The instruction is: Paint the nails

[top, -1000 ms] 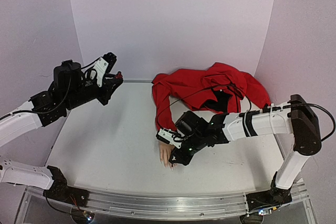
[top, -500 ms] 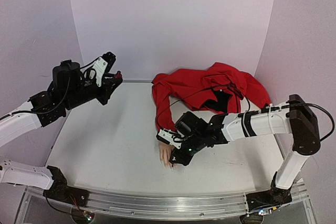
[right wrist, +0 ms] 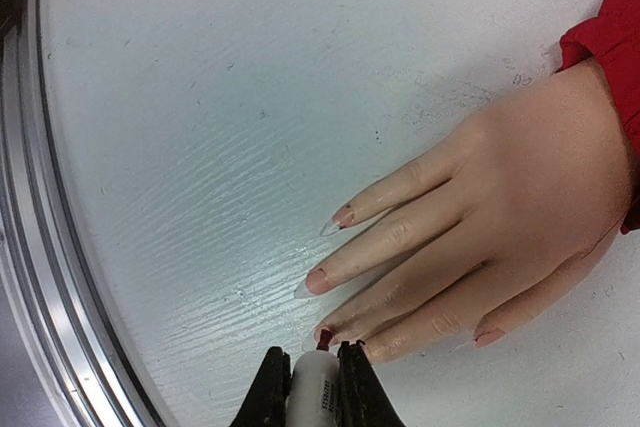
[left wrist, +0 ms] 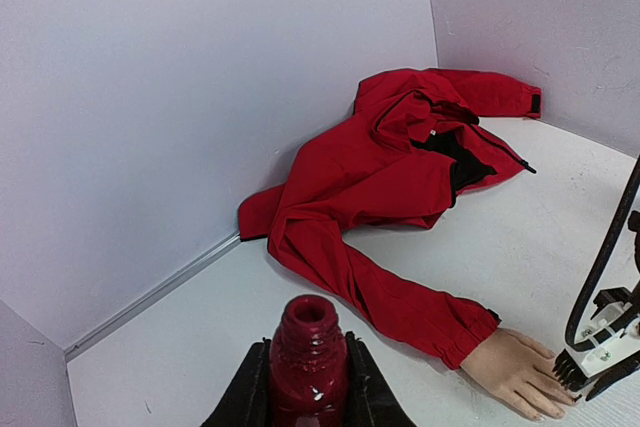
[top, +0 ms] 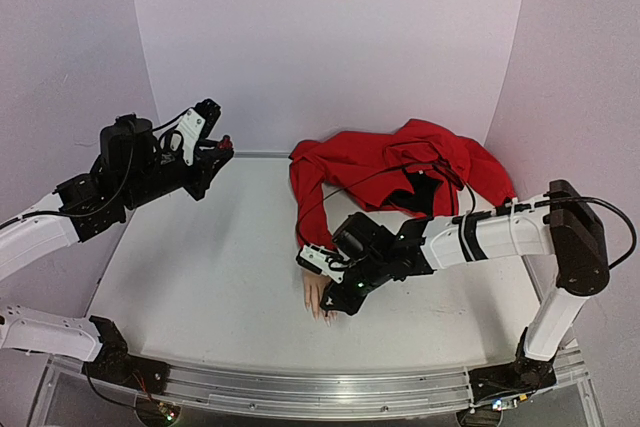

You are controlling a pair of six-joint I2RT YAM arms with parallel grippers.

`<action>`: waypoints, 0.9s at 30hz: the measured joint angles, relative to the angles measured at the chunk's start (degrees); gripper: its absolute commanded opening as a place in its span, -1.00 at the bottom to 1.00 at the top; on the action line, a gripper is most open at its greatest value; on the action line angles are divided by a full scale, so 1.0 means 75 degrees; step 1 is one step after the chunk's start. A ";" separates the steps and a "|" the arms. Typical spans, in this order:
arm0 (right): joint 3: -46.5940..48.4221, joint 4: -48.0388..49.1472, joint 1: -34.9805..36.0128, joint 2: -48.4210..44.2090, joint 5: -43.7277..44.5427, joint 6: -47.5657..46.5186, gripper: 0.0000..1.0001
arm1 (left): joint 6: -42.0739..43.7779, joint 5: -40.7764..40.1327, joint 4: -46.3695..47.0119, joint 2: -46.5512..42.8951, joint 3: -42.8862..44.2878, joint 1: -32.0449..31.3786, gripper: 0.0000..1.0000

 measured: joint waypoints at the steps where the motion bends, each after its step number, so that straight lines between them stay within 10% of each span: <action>1: 0.0000 0.0006 0.0003 0.0000 0.0000 0.0000 -1.00 | 0.0000 0.0000 0.0000 0.0000 0.0000 0.0000 -1.00; 27: -0.0029 -0.0023 0.0070 0.0000 0.0207 0.0012 -1.00 | 0.0000 0.0006 0.0000 -0.0003 0.0000 0.0000 -1.00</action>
